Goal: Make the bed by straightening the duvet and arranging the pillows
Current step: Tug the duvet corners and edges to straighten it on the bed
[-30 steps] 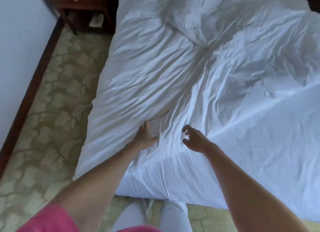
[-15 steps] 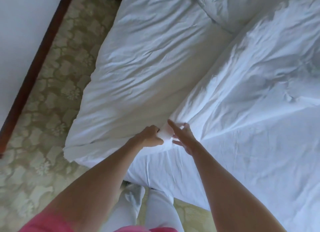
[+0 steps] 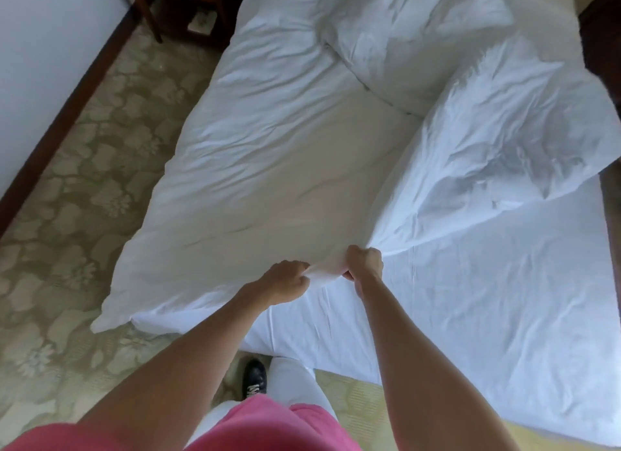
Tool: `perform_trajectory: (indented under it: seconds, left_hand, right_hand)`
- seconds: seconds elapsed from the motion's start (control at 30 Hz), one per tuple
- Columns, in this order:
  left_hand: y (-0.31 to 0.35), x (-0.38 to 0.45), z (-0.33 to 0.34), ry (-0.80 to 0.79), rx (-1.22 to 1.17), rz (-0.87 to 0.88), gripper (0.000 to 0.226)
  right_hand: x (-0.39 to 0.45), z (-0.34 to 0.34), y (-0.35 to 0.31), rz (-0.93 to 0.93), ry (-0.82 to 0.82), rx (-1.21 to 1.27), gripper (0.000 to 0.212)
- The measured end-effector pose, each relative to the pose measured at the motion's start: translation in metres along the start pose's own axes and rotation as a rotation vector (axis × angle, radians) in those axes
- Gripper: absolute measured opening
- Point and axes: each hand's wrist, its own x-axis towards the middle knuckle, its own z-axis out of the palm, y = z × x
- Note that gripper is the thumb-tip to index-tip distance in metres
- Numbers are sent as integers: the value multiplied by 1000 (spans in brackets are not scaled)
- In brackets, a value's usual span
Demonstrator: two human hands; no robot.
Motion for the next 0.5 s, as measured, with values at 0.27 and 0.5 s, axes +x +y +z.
perform_trajectory:
  seconds: [0.27,0.5]
  left_hand:
    - [18,-78,54,203,148,222,7]
    - [9,-123,80,282,303,291,8]
  right_hand:
    - [-78,-53,97,79,90,286,13]
    - [-136,-61,140,67,58,437,21]
